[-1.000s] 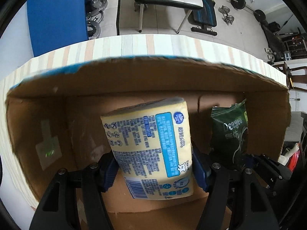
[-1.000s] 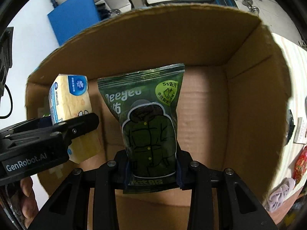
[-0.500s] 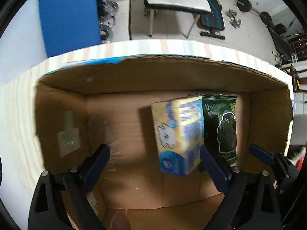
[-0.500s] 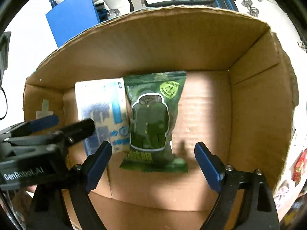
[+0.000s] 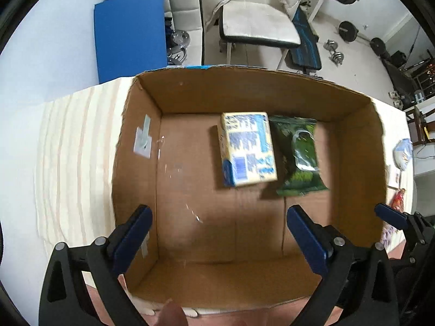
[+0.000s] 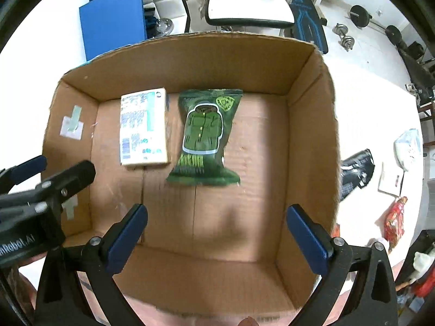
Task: Organize soft objects
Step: 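Carry both items into the box and open both tools, then grasp the black bag with the left tool while the right grasps the red snack bag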
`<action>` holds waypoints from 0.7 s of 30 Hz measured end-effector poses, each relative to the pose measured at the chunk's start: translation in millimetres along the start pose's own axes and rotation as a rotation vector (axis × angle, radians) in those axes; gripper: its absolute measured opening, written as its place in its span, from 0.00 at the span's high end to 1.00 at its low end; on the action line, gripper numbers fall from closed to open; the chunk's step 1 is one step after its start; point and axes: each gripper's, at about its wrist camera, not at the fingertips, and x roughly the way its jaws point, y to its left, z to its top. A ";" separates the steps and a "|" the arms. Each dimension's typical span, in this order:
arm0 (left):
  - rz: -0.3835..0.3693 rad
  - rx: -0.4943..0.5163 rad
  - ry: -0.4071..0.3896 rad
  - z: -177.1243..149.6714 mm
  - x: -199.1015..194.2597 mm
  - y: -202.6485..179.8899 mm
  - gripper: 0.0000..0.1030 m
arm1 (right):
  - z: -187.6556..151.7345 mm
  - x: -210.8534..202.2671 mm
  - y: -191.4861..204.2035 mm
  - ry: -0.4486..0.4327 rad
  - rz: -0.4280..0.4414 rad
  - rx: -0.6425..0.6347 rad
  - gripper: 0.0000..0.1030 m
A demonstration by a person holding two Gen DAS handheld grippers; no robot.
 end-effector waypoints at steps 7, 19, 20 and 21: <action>0.002 -0.003 -0.088 -34.9 -45.2 -8.6 0.02 | -33.8 -39.2 1.8 -0.078 -0.002 -0.031 0.00; 0.032 0.114 -0.228 -41.4 -126.9 -87.2 0.02 | -71.3 -101.3 -56.0 -0.157 0.232 0.055 0.00; 0.039 0.143 -0.228 -39.8 -128.0 -99.1 0.02 | -74.6 -108.4 -73.8 -0.168 0.246 0.086 0.00; 0.052 0.198 -0.229 -36.1 -130.0 -123.1 0.02 | -77.9 -114.2 -95.3 -0.172 0.251 0.117 0.00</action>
